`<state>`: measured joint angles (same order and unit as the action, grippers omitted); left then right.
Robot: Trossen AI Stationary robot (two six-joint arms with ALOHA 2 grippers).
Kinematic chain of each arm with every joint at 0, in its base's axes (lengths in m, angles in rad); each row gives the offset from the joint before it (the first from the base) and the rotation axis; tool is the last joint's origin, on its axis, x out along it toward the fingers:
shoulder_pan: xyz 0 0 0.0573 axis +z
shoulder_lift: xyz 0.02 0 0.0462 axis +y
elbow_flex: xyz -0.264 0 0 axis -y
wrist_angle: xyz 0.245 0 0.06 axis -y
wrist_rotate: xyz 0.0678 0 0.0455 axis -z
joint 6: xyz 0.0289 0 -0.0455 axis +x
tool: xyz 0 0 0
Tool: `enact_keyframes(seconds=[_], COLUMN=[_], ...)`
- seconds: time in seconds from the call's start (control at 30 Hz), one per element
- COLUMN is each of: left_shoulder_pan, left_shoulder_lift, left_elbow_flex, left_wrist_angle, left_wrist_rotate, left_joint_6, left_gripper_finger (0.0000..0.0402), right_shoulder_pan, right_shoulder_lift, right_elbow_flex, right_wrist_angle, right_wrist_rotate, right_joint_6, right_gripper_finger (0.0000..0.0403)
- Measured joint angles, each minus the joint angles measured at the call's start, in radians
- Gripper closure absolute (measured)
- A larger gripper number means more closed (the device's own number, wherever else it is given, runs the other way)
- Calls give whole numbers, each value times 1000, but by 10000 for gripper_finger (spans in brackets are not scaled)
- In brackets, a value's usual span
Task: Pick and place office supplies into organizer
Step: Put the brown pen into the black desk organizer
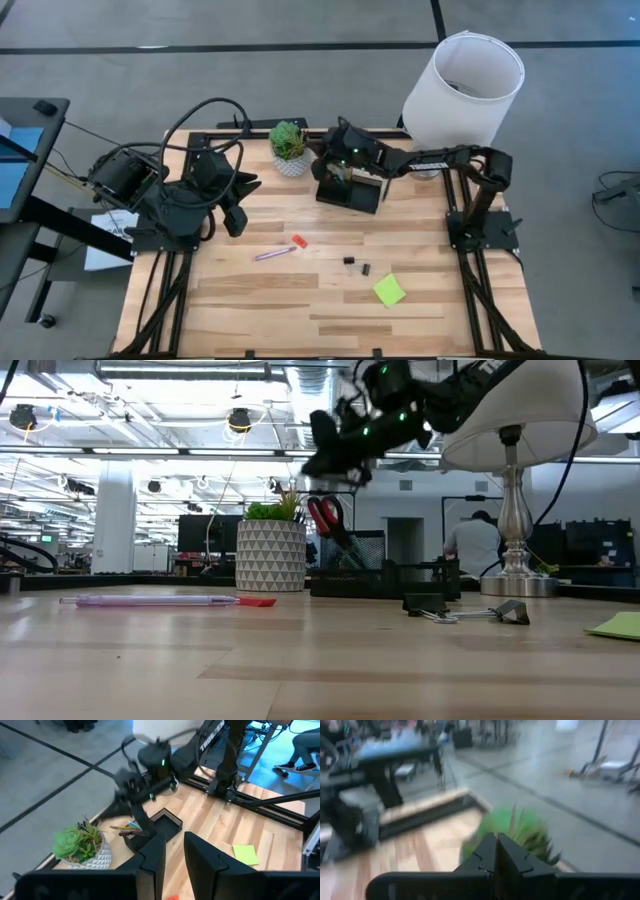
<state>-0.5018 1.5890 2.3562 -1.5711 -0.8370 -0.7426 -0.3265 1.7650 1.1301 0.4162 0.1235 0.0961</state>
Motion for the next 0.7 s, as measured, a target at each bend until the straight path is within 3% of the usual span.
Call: enact_keyframes(seconds=[0.2, 0.43, 0.57, 0.7], left_shoulder_pan=[-4, -4, -1, 12], left_shoulder_lift=[0, 0, 0, 0], left_elbow_flex=[0, 0, 0, -4], left_wrist_angle=[0, 0, 0, 18], left_wrist_rotate=[21, 20, -10, -42], left_joint_6=[-13, -22, -27, -28], left_gripper_finger=[340, 340, 340, 340], right_shoulder_pan=[0, 12, 11, -20], right_shoulder_lift=[-149, -402, -475, -383], right_elbow_flex=[-22, -274, -487, -624], right_wrist_angle=[9, 69, 406, 754], right_wrist_rotate=[9, 1, -52, -89], right_joint_6=[-45, -70, -116, -68], right_gripper_finger=[402, 402, 402, 402])
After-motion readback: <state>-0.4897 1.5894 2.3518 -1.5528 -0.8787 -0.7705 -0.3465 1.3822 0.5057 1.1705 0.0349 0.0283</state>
